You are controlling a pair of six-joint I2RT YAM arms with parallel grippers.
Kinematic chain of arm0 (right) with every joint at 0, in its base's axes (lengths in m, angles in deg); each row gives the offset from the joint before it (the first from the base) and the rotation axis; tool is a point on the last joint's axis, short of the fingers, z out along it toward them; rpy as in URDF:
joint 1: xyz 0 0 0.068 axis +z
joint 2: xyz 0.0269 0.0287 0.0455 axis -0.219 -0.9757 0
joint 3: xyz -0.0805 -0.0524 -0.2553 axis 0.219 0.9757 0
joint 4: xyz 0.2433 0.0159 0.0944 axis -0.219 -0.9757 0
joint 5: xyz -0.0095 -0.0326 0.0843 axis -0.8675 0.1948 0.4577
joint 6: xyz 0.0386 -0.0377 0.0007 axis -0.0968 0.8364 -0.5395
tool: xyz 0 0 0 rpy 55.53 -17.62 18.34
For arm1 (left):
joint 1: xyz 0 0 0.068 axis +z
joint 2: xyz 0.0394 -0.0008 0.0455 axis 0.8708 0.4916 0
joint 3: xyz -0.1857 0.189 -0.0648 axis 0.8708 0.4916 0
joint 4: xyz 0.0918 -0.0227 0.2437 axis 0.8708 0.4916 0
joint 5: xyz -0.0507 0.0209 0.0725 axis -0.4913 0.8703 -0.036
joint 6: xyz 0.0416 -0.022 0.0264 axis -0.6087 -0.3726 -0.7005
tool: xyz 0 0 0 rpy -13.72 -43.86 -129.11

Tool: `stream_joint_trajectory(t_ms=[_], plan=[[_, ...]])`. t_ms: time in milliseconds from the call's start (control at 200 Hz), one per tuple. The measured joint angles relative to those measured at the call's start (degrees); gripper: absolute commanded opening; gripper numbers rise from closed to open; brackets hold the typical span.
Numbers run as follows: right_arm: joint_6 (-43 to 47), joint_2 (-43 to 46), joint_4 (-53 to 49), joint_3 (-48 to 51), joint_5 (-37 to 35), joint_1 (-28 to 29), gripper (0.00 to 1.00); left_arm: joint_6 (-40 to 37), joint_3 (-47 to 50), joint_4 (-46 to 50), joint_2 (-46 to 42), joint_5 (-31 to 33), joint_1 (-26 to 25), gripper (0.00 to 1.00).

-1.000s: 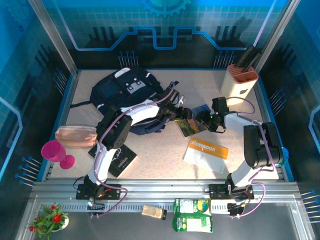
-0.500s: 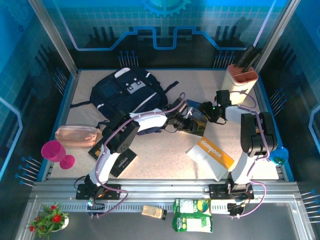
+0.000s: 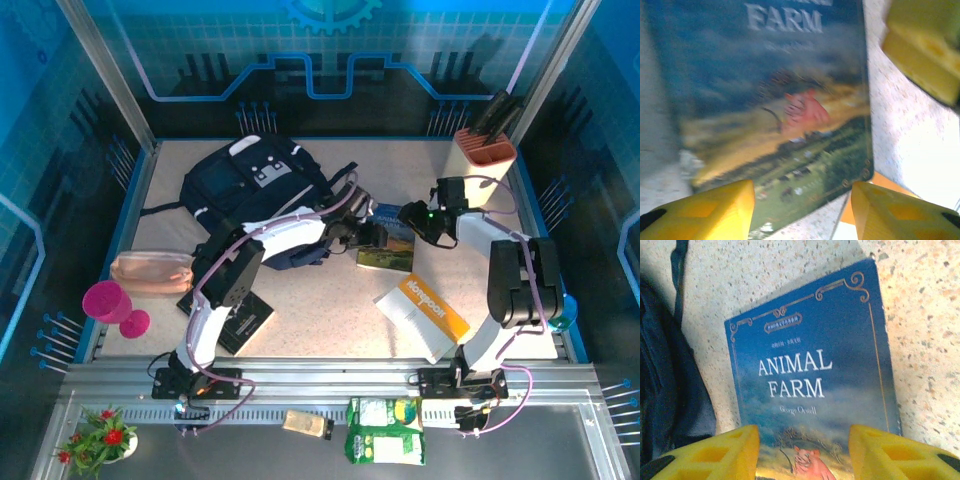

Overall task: Pack the student bag
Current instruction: Pick up the book at the center of the table.

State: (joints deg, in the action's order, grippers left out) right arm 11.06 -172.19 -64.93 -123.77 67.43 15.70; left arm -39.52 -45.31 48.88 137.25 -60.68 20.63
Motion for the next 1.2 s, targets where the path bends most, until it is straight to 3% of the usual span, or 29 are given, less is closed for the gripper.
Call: stream_joint_trajectory(t_ms=[275,635,890,1201], plan=[[2.1,0.0,-4.0,2.0,-1.2,0.7,0.52,2.5,-3.1,4.2,2.2,1.9,2.4,0.50],[2.0,-2.0,-3.7,2.0,-0.4,0.7,0.56,4.3,-4.3,6.3,5.7,1.9,2.3,0.59],[1.4,-2.3,-2.9,2.0,0.5,0.7,0.56,6.6,-5.7,6.1,7.1,-1.4,2.4,0.47],[0.3,-2.7,-0.6,2.4,0.7,0.0,0.54,10.0,-5.7,5.4,7.3,-10.1,3.3,0.37]])
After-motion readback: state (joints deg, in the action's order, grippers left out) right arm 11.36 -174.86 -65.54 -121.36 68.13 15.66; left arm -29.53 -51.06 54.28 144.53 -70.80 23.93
